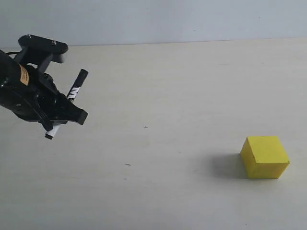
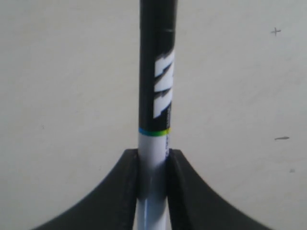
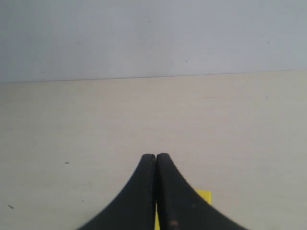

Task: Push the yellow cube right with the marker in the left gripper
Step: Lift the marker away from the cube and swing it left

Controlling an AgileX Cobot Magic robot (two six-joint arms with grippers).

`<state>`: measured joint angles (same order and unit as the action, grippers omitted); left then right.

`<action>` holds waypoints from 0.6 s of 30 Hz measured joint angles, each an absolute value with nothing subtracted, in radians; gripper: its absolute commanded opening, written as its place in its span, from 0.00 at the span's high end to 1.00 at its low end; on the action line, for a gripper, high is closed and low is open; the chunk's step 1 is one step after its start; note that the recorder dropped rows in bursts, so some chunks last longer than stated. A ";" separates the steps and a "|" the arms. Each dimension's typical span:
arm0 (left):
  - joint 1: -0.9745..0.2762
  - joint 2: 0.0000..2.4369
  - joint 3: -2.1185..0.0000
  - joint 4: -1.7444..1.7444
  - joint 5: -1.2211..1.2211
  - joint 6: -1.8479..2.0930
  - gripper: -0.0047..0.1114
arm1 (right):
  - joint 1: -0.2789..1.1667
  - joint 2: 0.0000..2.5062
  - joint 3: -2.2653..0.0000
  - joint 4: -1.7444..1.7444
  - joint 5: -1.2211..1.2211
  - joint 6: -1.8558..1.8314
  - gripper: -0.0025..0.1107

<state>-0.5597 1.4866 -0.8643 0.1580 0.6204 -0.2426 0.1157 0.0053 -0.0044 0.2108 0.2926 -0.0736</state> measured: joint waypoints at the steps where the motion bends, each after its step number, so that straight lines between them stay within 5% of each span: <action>1: -0.560 1.475 -0.864 0.155 0.634 -0.247 0.96 | 0.116 0.005 -0.004 0.211 0.293 -0.074 0.98; 18: -0.511 1.451 -0.849 0.096 0.777 -0.479 0.96 | 0.116 0.005 -0.004 0.211 0.293 -0.074 0.98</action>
<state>-0.5112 1.4513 -0.8492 0.0961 0.7772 -0.4795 0.1157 0.0053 -0.0044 0.2108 0.2926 -0.0736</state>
